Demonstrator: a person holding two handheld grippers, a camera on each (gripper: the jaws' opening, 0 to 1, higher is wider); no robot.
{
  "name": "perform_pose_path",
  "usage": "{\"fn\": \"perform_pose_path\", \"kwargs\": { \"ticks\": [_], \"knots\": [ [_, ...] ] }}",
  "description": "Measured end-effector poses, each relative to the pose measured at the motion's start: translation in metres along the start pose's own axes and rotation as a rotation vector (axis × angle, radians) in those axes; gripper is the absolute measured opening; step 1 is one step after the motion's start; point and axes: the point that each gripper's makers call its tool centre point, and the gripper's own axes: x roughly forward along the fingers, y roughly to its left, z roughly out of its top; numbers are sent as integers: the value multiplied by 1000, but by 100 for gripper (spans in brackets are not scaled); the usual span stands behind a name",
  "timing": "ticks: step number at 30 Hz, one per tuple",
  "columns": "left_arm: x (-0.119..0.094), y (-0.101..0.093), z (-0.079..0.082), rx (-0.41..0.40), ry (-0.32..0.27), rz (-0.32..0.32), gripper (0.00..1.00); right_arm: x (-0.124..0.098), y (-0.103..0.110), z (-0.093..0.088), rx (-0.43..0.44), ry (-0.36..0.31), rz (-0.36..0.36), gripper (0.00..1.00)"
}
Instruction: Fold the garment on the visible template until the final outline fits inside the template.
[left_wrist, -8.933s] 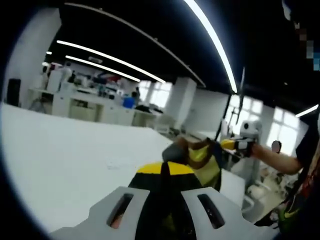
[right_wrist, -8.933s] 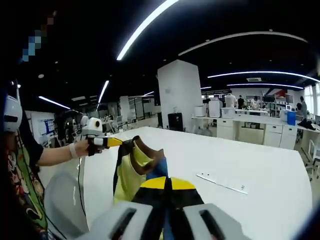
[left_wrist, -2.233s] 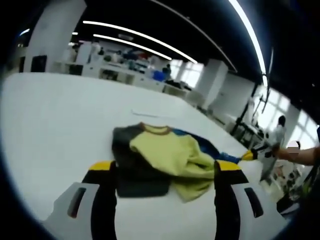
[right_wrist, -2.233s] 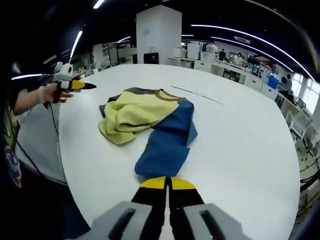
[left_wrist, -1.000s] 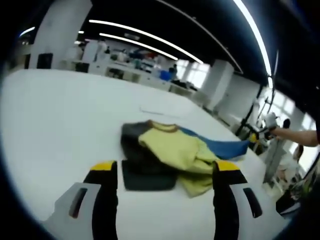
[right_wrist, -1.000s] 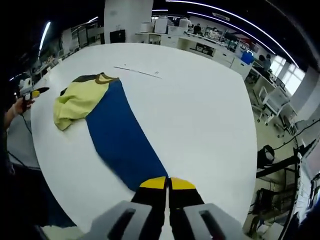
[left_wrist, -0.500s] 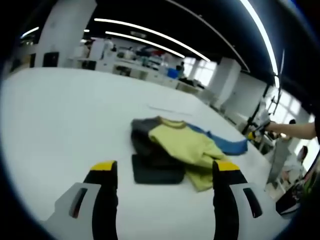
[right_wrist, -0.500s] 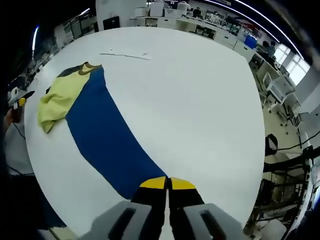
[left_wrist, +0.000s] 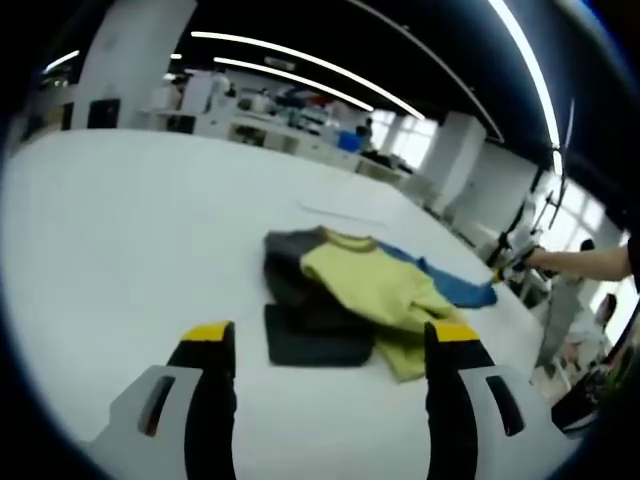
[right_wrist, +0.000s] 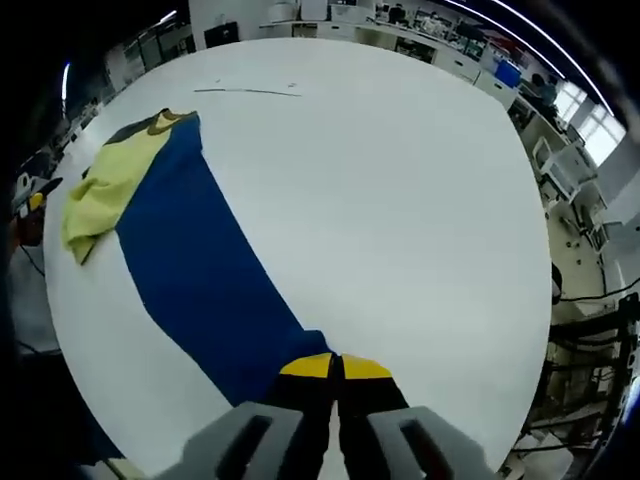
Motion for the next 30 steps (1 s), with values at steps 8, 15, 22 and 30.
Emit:
{"fn": "perform_pose_path", "kwargs": {
  "ticks": [8,15,22,30],
  "knots": [
    [0,1,1,1,2,-3,74,-1,-6,0,29,-50,23,0],
    [1,-2,-2,-2,8,-10,74,-10,6,-5,117,-115,49,21],
    [1,-4,-3,-2,9,-21,74,-28,23,-22,198,-142,58,27],
    [3,-8,-5,-1,12,-33,73,-39,38,-49,385,-174,108,22]
  ]
}}
